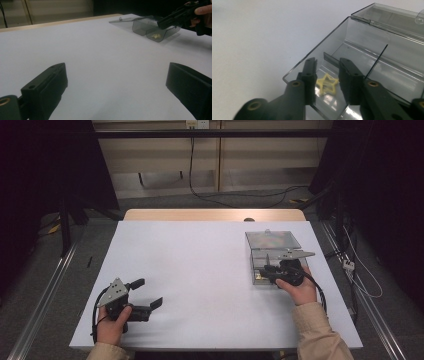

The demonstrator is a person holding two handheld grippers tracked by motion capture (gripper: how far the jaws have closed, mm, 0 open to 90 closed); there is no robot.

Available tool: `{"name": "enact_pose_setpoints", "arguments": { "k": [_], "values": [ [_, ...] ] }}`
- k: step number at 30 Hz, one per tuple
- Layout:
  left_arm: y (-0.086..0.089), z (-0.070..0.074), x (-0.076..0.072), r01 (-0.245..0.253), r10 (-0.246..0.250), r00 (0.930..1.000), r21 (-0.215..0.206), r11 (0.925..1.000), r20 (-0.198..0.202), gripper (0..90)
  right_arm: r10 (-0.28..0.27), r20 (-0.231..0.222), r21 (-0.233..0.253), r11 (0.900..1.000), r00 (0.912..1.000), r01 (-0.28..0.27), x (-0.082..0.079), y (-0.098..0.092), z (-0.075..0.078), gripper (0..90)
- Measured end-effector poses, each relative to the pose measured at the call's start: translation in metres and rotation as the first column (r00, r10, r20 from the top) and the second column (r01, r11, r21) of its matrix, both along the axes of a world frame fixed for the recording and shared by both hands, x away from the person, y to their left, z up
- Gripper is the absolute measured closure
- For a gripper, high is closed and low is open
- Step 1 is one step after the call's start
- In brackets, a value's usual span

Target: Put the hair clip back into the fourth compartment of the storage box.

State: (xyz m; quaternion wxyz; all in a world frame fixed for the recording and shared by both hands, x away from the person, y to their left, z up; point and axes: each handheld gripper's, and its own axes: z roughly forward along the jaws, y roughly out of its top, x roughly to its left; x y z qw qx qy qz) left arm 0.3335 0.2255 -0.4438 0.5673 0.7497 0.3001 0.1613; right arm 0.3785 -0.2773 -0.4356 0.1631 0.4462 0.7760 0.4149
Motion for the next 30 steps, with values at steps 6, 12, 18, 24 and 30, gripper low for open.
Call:
{"name": "enact_pose_setpoints", "arguments": {
  "k": [6,12,18,24,30],
  "values": [
    [0.000,0.000,0.000,0.000,0.000,1.0000,-0.003,1.0000,-0.001,3.6,-0.020,0.012,0.018,1.000,0.9997,0.020,-0.001,-0.001,0.002,51.4],
    [0.001,0.001,0.000,-0.003,0.003,1.0000,-0.005,1.0000,-0.001,3.6,-0.017,0.021,0.041,0.999,0.9997,0.016,-0.004,0.000,0.005,40.6],
    [0.001,0.000,0.000,0.001,-0.001,1.0000,-0.002,1.0000,-0.001,3.6,-0.004,0.023,0.062,0.998,0.9997,0.002,-0.007,0.001,0.008,35.3],
    [0.000,0.001,0.000,0.002,-0.002,1.0000,-0.005,1.0000,-0.003,3.5,0.009,0.019,0.064,0.998,0.9998,-0.010,-0.012,0.001,0.012,29.7],
    [0.000,0.000,-0.001,-0.001,0.001,1.0000,-0.004,1.0000,-0.005,3.5,0.019,0.028,0.076,0.997,0.9994,-0.021,-0.021,-0.001,0.015,25.9]
  ]
}}
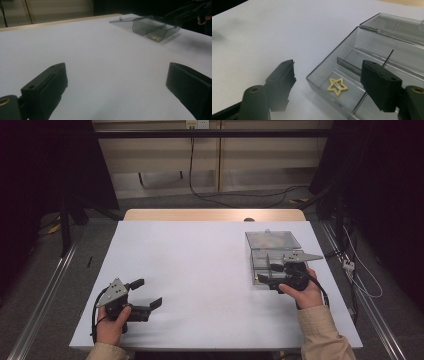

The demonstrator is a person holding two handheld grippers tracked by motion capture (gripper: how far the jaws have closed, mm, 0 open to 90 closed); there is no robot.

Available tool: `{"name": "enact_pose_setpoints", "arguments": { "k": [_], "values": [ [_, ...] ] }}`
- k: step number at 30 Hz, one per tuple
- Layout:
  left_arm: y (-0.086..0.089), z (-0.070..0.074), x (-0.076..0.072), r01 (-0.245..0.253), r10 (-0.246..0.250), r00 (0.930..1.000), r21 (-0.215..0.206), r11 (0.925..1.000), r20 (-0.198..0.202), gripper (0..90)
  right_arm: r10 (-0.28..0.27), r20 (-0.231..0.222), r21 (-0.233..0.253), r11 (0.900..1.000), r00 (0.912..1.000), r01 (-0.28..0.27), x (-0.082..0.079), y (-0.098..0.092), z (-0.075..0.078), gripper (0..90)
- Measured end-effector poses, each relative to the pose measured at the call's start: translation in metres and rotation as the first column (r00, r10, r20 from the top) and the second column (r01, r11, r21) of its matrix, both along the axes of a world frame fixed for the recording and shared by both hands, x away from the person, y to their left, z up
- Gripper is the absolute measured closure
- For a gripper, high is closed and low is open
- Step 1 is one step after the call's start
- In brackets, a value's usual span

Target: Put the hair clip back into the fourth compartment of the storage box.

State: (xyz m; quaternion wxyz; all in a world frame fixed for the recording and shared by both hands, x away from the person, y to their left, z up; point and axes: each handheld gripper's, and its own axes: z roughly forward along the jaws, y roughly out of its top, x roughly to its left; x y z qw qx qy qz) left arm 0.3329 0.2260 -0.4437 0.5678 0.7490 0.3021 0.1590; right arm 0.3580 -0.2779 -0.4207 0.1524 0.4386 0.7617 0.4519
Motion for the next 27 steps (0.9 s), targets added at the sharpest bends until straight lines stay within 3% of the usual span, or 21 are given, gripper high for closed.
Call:
{"name": "enact_pose_setpoints", "arguments": {
  "k": [6,27],
  "values": [
    [0.001,0.000,0.000,0.001,-0.001,1.0000,0.004,1.0000,0.002,3.6,0.019,-0.007,-0.009,1.000,0.9998,-0.019,-0.007,0.002,0.001,21.0],
    [0.000,0.000,-0.001,0.003,-0.003,1.0000,-0.004,1.0000,-0.002,3.6,0.054,0.000,-0.021,0.998,0.9985,-0.054,-0.028,0.000,-0.005,18.8]
  ]
}}
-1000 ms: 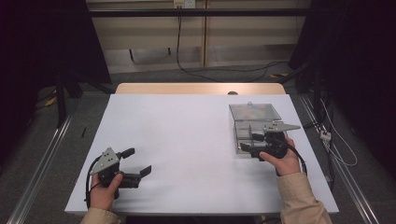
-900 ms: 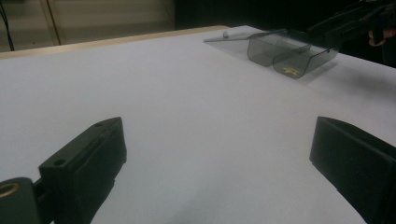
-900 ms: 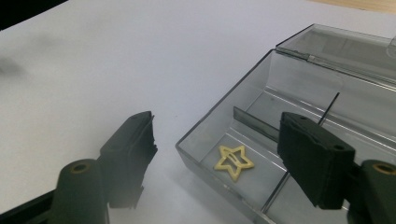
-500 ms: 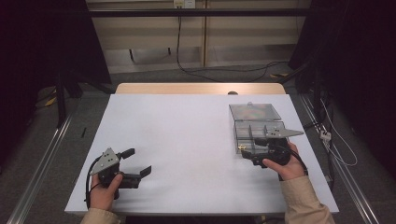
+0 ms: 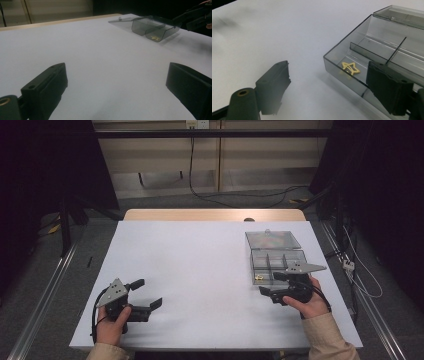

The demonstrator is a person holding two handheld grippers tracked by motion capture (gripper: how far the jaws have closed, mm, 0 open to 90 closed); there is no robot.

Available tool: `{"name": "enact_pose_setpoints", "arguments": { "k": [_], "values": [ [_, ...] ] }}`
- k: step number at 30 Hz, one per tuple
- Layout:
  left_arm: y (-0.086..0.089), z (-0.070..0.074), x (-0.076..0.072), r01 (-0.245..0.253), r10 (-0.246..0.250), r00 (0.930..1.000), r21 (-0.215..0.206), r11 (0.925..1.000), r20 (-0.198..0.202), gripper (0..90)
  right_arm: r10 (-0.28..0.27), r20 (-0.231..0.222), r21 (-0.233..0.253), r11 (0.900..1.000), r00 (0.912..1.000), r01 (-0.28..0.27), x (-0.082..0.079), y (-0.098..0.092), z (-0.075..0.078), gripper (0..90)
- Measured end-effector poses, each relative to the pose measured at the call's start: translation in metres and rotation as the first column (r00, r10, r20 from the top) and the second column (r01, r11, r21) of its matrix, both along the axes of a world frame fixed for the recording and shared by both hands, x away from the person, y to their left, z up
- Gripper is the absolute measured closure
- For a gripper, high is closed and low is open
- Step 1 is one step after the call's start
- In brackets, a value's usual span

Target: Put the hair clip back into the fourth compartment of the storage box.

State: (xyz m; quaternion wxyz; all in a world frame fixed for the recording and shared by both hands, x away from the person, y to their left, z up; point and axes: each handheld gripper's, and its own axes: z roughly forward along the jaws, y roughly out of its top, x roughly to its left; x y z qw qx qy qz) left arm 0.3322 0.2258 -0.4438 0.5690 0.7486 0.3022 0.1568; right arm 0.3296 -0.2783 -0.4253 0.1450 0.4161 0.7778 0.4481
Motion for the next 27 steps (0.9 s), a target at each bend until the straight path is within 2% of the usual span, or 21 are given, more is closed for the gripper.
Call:
{"name": "enact_pose_setpoints", "arguments": {
  "k": [27],
  "values": [
    [0.001,0.000,0.000,-0.002,0.002,1.0000,0.003,1.0000,-0.001,3.6,0.002,0.005,-0.013,1.000,1.0000,-0.002,-0.017,-0.012,-0.010,17.7]
  ]
}}
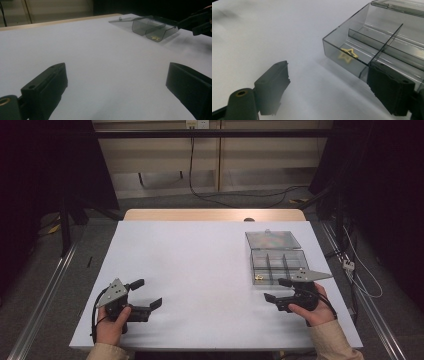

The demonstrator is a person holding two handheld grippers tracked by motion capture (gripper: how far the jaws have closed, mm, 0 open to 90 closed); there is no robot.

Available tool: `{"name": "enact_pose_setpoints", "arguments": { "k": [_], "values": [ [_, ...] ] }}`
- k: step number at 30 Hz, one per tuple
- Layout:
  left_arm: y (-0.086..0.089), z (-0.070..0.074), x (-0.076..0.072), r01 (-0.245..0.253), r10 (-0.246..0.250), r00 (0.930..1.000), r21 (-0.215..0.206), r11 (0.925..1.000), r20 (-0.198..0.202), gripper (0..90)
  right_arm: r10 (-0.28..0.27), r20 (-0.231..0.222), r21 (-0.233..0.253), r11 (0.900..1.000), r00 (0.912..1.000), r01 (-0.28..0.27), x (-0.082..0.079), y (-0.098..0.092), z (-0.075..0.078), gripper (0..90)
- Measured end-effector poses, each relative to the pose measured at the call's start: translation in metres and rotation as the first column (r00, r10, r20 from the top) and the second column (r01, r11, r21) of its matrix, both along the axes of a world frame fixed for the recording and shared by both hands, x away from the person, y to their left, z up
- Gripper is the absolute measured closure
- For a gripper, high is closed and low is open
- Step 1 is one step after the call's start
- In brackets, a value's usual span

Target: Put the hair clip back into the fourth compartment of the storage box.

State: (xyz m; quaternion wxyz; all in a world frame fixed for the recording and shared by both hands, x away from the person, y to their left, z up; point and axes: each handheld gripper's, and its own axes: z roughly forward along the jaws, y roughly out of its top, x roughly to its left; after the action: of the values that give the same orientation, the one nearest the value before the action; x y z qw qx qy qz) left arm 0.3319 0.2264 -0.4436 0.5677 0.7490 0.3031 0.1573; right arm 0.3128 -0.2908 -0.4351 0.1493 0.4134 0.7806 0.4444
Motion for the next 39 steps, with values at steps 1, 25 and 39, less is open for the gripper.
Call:
{"name": "enact_pose_setpoints", "arguments": {
  "k": [1,25,39],
  "values": [
    [0.000,0.000,0.000,-0.001,0.001,1.0000,-0.002,1.0000,-0.001,3.6,0.002,0.001,-0.001,1.000,1.0000,-0.002,0.000,0.000,-0.001,17.6],
    [0.001,0.000,0.000,-0.001,0.001,1.0000,-0.003,1.0000,-0.001,3.5,0.005,0.004,-0.018,1.000,1.0000,-0.005,-0.013,-0.008,-0.015,17.0],
    [0.001,0.001,0.000,-0.002,0.002,1.0000,-0.002,1.0000,0.002,3.5,-0.009,0.009,-0.014,1.000,0.9999,0.009,-0.016,-0.010,-0.017,16.5]
  ]
}}
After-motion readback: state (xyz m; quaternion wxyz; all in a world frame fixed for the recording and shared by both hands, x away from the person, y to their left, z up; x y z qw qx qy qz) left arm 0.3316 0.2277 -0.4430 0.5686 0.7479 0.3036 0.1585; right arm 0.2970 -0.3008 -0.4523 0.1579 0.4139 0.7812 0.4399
